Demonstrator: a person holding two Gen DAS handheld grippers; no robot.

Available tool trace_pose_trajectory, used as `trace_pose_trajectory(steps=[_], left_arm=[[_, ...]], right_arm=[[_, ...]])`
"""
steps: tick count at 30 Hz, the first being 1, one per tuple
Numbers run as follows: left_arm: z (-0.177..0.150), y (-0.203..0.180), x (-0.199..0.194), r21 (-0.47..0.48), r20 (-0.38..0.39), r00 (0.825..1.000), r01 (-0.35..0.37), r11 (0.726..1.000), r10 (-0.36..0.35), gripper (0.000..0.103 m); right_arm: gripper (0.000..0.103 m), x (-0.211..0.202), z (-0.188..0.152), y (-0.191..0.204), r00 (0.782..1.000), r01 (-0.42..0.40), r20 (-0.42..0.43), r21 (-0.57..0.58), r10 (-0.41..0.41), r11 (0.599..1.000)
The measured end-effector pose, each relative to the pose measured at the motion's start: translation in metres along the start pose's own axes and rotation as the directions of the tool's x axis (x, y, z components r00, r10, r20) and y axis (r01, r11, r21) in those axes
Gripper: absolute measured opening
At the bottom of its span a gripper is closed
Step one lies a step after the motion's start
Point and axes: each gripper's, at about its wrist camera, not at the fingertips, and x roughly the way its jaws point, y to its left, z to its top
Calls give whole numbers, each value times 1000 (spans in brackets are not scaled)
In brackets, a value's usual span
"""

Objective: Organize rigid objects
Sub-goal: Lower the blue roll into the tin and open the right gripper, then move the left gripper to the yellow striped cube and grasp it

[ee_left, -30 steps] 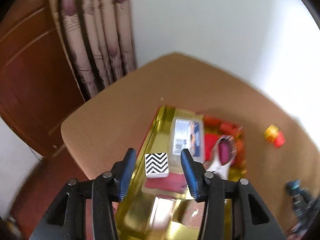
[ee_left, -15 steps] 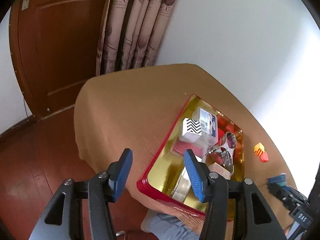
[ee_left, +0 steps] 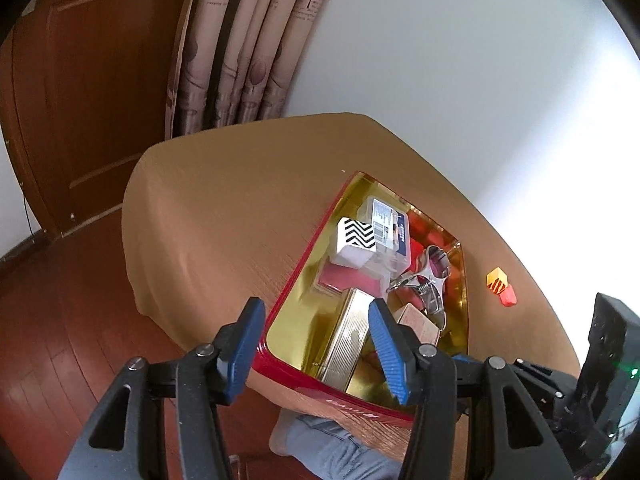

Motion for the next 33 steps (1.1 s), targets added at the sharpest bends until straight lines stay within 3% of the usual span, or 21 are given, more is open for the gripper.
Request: trace_pose_trajectory(steps=[5,7,9,11,13,16,17,20,23,24,26,27,29,33], left_arm=[[-2,-1,4,2,-21,1000,-2,1000,2,55],[-3,-4,3,15,-14,1000,-11,1000,11,55],[-4,-8,3,33,-5,1000,-18,999,18,55],[-6,-12,3,55,1,1000,-28,998,28,55],[-8,-17,3,79,6,999,-38,996,37,55],[-10,-26,1,125,22,999,-49,991,47,55],[-11,-30,0,145,33,998,-51,988,47,55],[-17,-45,-5,205,48,998,-42,978,33,55],[-25,-67,-6,265,24,1000,-5,964,-1,55],[-28,-76,-5,287,11,1000,5,958,-9,55],[-35,-99,-1,326,-17,1000,19,945,-14,55],[-37,-110,2,331,-40,999,36,943,-24,55],[-39,-136,11,330,-93,993,101,938,-74,55],[-35,-193,33,335,-145,981,169,927,-126,55]], right_arm=[[34,-10,-4,-5,999,-9,44,40,7,999],[47,-24,-8,-18,994,-5,107,87,-4,996],[63,-37,-18,-39,984,60,155,154,-84,986],[64,-45,-35,-67,959,197,163,214,-234,957],[64,-49,-58,-100,911,354,128,249,-393,901],[64,-55,-89,-144,837,504,72,286,-542,815],[64,-59,-102,-163,802,559,41,304,-597,772],[70,-69,-128,-199,736,643,-13,325,-677,693],[79,-74,-145,-222,687,698,-45,319,-725,642],[80,-76,-150,-230,690,694,-53,331,-722,639],[84,-83,-154,-239,717,653,-40,390,-696,650],[92,-86,-155,-242,726,635,-32,415,-686,652],[93,-90,-159,-249,756,591,-19,450,-654,670],[93,-104,-167,-256,793,504,47,511,-608,696]])
